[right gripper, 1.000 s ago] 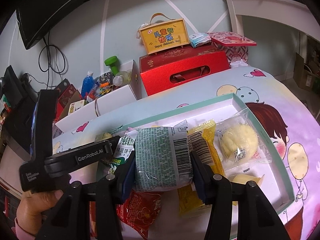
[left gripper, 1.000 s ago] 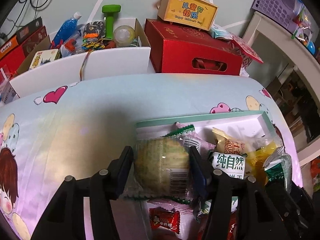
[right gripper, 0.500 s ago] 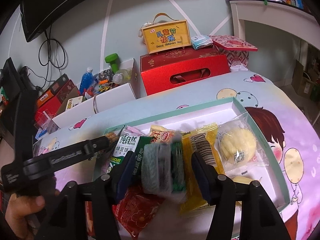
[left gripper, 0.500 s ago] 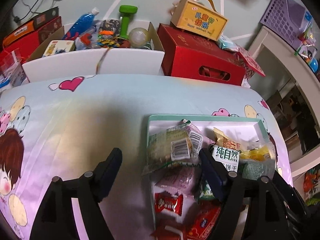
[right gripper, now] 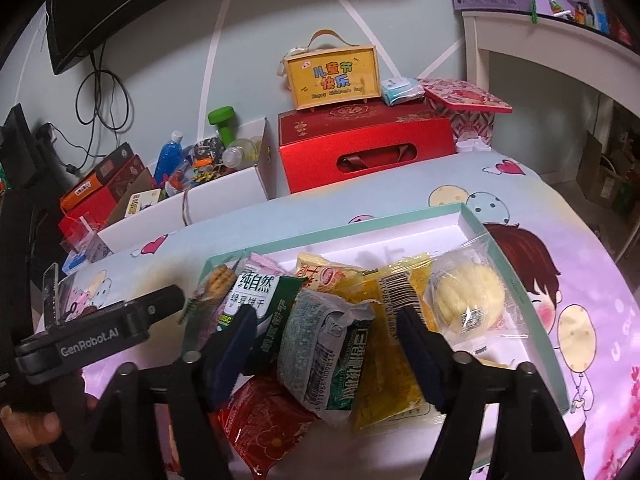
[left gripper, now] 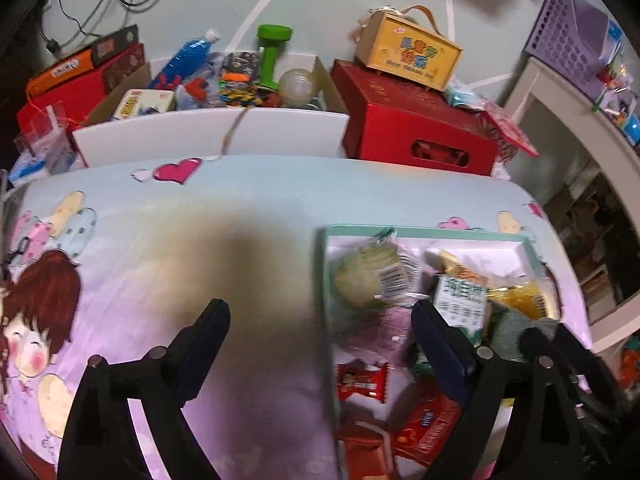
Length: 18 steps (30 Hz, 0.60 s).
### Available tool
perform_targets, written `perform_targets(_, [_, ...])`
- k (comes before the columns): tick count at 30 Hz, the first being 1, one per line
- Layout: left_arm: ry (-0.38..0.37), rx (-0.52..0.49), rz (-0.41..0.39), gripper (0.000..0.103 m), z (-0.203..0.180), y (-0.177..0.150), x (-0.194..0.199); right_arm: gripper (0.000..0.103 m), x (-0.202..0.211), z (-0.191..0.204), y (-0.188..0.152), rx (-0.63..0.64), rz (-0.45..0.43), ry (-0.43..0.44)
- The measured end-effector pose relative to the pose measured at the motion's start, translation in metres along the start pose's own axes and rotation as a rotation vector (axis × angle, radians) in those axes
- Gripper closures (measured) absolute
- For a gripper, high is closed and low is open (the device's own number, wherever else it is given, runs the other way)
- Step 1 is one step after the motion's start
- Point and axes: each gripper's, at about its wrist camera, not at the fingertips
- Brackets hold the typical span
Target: Organize snacks
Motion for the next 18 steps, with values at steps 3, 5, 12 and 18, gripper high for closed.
perform_targets(3, [0.045, 0.0, 0.004, 0.01, 0.005, -0.001, 0.0, 0.026, 0.0, -0.003, 0.0, -0.006, -0.005, -0.018])
perform_targets(5, [0.067, 0.004, 0.006, 0.009, 0.008, -0.002, 0.002, 0.026, -0.002, -0.005, 0.001, -0.013, 0.0, -0.025])
perform_targets(12, [0.118, -0.01, 0.0, 0.004, 0.008, -0.002, 0.006, 0.022, -0.006, -0.009, 0.0, -0.032, 0.011, -0.039])
perform_targets(18, [0.133, -0.024, 0.02, 0.004, 0.005, -0.005, 0.002, 0.0, -0.008, -0.013, 0.0, -0.048, 0.013, -0.05])
Point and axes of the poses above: each gripper's, at about its wrist camera, not at the fingertips, and x roughly against the way its jaws point, z to its left, y to its top, and after that the axes turned 13 degrees about -y, right-handed
